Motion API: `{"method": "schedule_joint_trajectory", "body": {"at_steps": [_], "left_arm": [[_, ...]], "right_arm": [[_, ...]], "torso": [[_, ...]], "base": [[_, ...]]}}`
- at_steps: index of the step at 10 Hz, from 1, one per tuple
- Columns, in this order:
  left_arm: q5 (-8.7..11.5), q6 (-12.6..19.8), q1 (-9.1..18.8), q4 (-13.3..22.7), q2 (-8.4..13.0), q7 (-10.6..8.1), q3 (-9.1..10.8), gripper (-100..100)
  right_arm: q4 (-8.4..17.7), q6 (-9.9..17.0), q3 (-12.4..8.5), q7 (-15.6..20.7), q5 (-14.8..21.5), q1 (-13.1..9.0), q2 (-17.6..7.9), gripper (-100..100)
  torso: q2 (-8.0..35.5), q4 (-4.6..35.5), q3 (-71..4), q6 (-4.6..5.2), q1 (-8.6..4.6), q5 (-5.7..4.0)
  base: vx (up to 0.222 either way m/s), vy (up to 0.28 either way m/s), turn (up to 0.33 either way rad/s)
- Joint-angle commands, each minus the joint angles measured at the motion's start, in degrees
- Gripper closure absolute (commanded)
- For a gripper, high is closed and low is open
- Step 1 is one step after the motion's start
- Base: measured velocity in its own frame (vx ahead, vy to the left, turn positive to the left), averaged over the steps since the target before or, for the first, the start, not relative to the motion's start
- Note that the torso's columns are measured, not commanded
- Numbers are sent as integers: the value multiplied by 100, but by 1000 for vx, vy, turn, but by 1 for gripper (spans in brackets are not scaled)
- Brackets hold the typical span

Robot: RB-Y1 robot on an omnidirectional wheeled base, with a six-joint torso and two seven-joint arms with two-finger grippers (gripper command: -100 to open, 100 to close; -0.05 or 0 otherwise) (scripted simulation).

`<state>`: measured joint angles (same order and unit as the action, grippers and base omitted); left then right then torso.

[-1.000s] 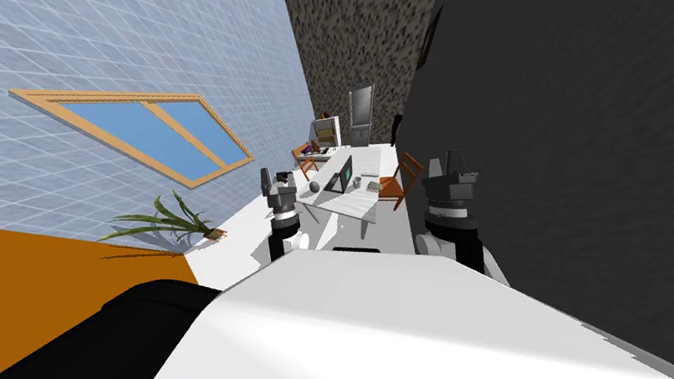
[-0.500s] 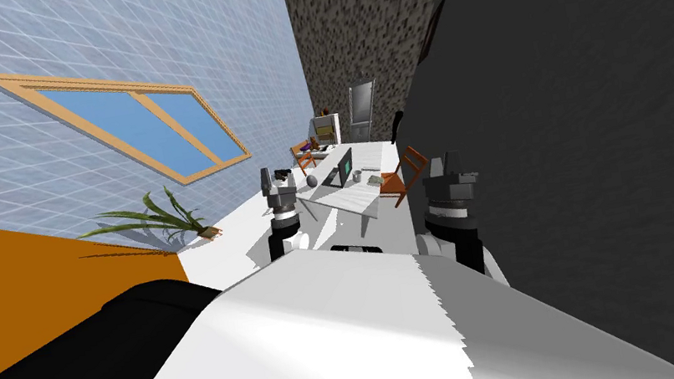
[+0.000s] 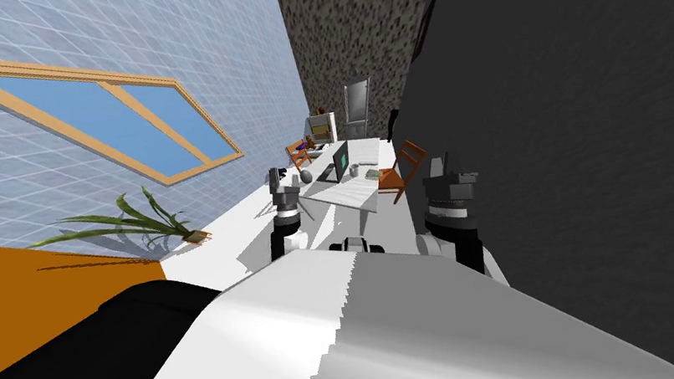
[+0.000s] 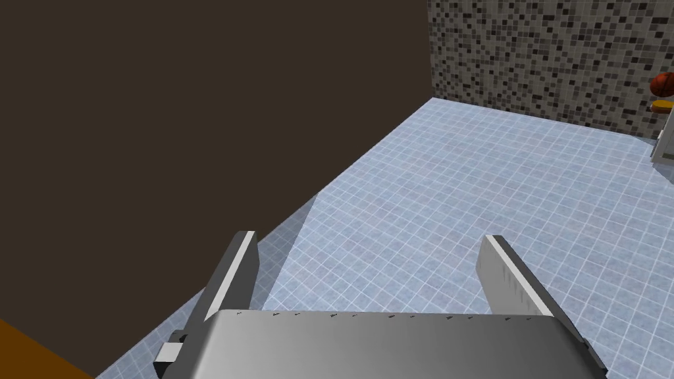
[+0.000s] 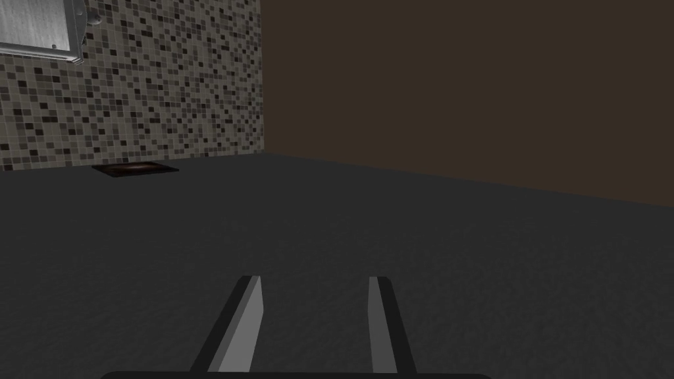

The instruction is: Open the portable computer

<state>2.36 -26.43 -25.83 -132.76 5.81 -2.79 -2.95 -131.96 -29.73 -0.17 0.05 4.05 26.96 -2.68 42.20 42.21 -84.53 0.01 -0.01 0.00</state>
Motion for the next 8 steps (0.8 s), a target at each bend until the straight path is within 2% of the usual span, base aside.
{"method": "schedule_joint_trajectory", "body": {"at_steps": [1, 8], "left_arm": [[-85, 222, 156, 317, 241, 42, 101, -100], [-353, 939, 706, 1172, 659, 188, 361, -100]], "right_arm": [[0, 0, 0, 0, 0, 0, 0, 0], [0, 0, 0, 0, 0, 0, 0, 0]], "torso": [[5, 5, -4, -2, 0, 0], [9, 8, -4, -2, 1, 0]], "base": [[12, -8, -146], [12, -6, -159]]}}
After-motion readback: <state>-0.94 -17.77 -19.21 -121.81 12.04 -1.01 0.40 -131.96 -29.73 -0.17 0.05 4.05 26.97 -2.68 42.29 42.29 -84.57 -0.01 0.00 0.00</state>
